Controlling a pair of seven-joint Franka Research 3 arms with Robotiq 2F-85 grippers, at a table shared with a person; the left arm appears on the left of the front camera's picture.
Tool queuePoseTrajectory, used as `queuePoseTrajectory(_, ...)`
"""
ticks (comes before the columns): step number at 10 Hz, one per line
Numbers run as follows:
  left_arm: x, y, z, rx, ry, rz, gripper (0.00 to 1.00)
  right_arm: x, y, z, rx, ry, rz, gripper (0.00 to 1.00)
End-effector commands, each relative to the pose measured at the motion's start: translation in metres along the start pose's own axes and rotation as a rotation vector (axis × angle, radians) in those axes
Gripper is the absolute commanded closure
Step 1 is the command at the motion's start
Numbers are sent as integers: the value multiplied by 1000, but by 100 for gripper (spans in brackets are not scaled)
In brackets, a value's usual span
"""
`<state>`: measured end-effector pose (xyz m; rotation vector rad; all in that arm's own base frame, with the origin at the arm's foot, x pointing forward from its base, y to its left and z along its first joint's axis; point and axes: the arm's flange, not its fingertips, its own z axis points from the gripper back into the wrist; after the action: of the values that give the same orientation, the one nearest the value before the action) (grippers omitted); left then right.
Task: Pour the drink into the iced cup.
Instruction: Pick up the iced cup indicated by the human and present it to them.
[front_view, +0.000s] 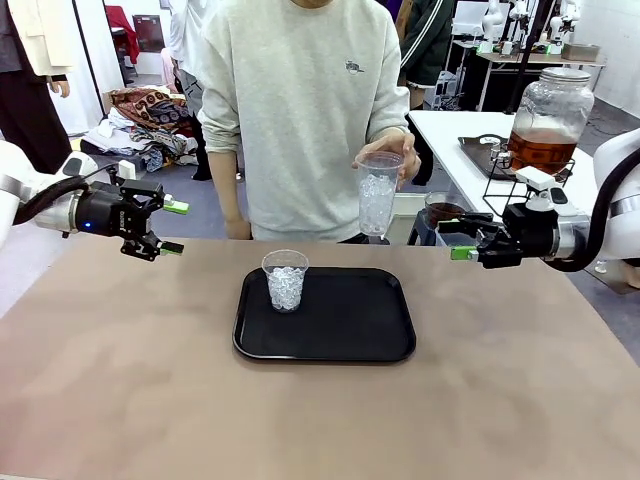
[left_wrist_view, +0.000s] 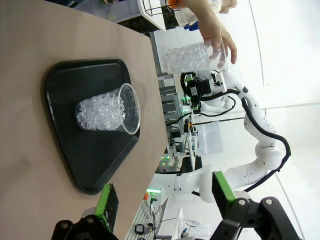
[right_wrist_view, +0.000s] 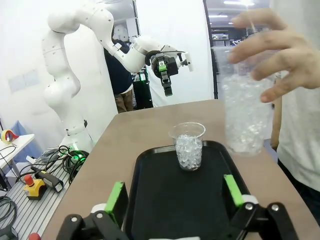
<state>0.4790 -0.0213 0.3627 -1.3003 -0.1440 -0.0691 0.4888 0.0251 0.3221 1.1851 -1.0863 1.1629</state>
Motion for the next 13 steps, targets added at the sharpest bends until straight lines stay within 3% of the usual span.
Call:
queuePoseTrajectory(1,-1,0,-1,-11,-11,-12,0,3,-1,-1,2,3,4,0)
queuePoseTrajectory(13,-1,0,-1,-11,-11,-12,0,3,-1,-1,2,3,4,0)
